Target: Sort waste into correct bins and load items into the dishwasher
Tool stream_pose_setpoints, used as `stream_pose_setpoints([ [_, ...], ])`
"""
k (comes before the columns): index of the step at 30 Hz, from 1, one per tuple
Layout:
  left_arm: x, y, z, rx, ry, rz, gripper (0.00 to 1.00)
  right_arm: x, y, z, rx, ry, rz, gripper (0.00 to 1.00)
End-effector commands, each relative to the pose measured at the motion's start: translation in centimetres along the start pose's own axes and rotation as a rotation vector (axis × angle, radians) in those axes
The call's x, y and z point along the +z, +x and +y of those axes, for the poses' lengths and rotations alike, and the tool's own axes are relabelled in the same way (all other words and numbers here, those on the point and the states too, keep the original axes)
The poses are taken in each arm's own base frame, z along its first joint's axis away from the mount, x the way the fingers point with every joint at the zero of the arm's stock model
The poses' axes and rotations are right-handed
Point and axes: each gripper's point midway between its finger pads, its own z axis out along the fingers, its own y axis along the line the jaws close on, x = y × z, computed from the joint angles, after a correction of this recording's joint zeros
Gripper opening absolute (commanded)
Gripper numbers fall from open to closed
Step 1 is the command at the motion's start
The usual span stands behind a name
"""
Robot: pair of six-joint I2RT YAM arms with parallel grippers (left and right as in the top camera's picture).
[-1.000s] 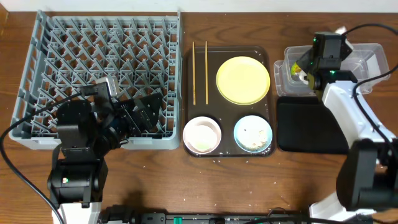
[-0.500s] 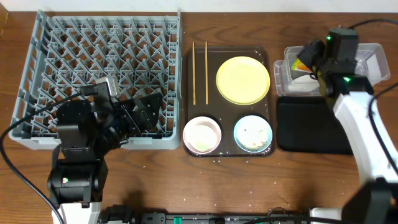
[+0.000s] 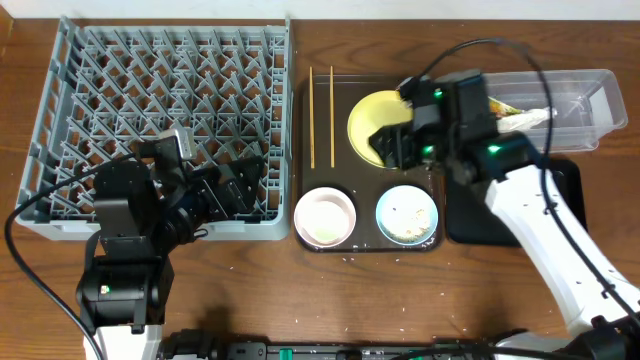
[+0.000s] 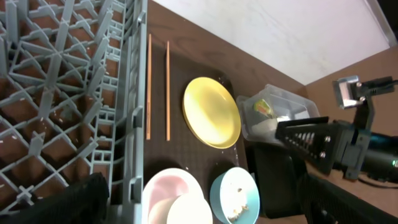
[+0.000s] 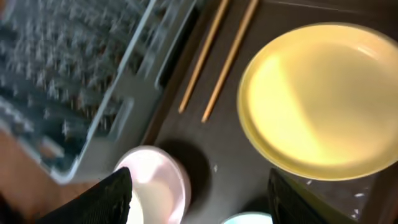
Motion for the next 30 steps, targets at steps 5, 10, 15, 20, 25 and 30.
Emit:
stream_pose_setpoints([
  [5,-0.1,-0.3,0.1,0.033,-0.015,-0.002,0.88,1.6,5.1,5.5,-0.205,-0.095,0.179,0.54],
  [10,-0.3,0.0,1.9,0.028,-0.116,-0.002,0.87,3.9,8.0,6.6,-0.279,-0.071,0.28,0.51],
  [15,-0.3,0.0,2.1,0.025,-0.124,-0.003,0.87,7.3,11.5,5.9,-0.296,-0.021,0.415,0.47],
  [20,-0.3,-0.1,2.0,0.026,-0.123,-0.006,0.96,9.0,13.7,4.8,-0.265,-0.001,0.506,0.33],
  [25,-0.3,-0.1,2.1,0.019,-0.124,-0.004,0.98,8.9,13.7,4.9,-0.264,-0.006,0.506,0.1],
  [30,0.0,0.2,1.9,-0.086,-0.107,0.012,0.98,7.9,11.7,4.6,-0.242,-0.006,0.458,0.01],
])
